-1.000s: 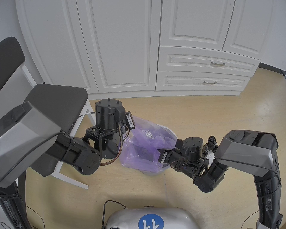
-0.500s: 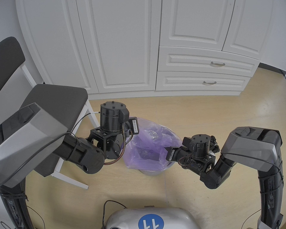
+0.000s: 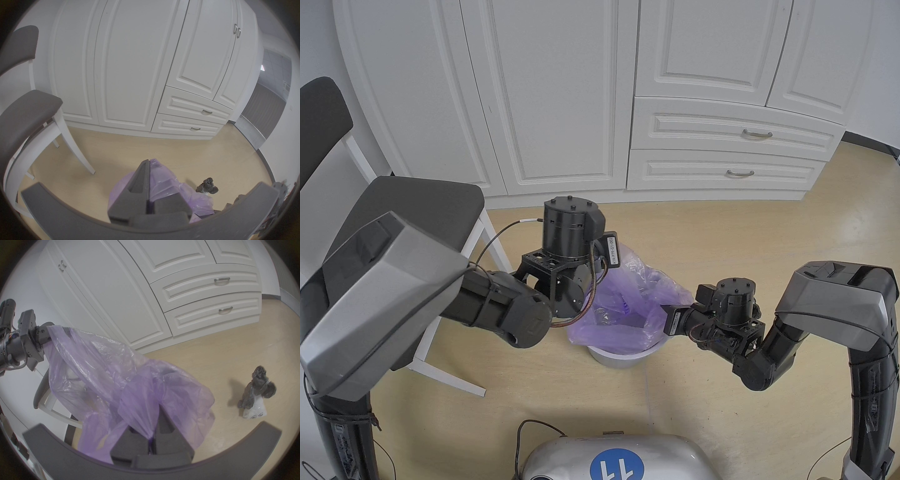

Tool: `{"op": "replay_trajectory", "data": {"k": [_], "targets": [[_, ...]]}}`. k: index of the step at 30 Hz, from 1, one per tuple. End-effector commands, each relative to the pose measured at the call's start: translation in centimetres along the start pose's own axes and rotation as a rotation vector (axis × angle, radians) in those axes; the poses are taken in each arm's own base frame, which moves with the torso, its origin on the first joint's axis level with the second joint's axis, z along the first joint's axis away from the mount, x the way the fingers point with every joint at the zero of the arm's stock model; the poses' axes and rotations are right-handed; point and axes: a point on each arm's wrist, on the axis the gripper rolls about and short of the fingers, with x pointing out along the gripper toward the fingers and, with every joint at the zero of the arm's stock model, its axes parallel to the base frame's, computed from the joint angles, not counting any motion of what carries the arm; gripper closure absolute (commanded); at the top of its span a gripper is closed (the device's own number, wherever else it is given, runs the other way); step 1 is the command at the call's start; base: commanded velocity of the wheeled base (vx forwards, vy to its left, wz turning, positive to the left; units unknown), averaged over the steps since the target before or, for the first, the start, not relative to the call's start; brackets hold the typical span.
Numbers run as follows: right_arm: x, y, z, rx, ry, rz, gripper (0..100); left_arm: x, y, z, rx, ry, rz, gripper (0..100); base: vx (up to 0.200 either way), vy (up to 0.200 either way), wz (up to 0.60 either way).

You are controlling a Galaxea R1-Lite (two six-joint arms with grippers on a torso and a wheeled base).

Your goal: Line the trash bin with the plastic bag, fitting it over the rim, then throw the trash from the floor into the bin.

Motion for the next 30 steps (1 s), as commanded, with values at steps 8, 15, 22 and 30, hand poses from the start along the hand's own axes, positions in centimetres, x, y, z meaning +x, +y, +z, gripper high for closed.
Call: {"op": "replay_trajectory", "data": {"k": [8, 15, 22, 30], "targets": [[-2.3, -2.3, 3.3, -0.019, -0.043, -0.022, 100, 4.3, -1.5, -3.3, 0.008, 0.018, 0.001, 100, 0.0, 0.0, 0.0], [-3.6, -3.0, 4.7, -0.038, -0.055, 0.005, 100, 6.6, -1.8, -5.1, 0.003, 0.022, 0.008, 100, 0.0, 0.0, 0.0], [-4.0, -2.9, 4.9, -0.039, -0.054, 0.019, 100, 9.5, -0.5, -8.2, -0.027, 0.04, 0.041, 100, 0.0, 0.0, 0.0], [-2.1, -0.6, 4.0, 0.0, -0.053, 0.088, 100, 8.7, 2.2, -5.8, -0.104, 0.038, 0.099, 100, 0.0, 0.0, 0.0]]}}
